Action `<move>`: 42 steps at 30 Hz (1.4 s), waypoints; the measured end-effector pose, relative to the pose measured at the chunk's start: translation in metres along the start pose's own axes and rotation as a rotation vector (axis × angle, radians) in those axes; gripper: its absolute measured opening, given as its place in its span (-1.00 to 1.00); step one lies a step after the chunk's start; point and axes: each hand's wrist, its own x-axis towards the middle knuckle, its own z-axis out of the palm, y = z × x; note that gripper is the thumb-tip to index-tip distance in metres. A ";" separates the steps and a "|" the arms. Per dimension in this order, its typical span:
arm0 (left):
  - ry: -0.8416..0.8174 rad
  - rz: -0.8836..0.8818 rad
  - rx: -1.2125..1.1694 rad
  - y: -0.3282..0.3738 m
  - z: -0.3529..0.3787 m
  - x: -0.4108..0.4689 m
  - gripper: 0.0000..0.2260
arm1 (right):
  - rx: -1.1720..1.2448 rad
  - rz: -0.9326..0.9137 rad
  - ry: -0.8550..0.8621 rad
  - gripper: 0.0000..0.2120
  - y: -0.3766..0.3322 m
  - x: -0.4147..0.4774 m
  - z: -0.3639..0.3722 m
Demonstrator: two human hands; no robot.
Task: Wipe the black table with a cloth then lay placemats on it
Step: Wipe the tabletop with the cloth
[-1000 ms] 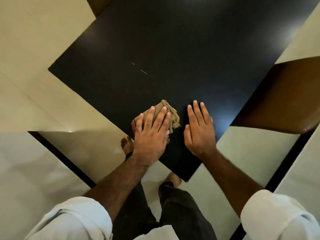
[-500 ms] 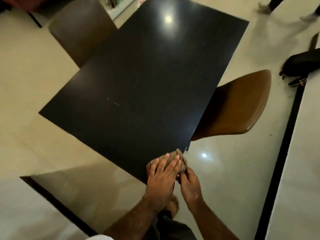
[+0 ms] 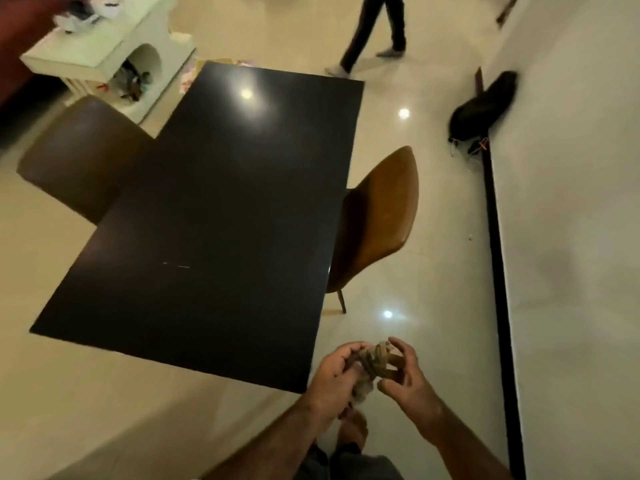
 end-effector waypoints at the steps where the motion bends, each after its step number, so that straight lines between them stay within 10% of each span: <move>1: -0.038 -0.012 -0.031 0.000 0.004 0.003 -0.67 | 0.004 0.012 -0.063 -0.40 -0.001 -0.004 -0.005; 8: -0.197 0.090 -0.090 0.027 0.074 0.031 -0.67 | -0.028 -0.127 -0.025 -0.64 -0.005 -0.025 -0.078; 21: -0.006 0.411 1.299 0.144 0.187 0.177 -0.34 | -1.269 -0.220 0.534 -0.42 -0.080 0.041 -0.317; 42: 0.498 0.388 1.510 0.495 0.148 0.510 -0.14 | -1.455 -0.612 0.469 -0.41 -0.463 0.397 -0.444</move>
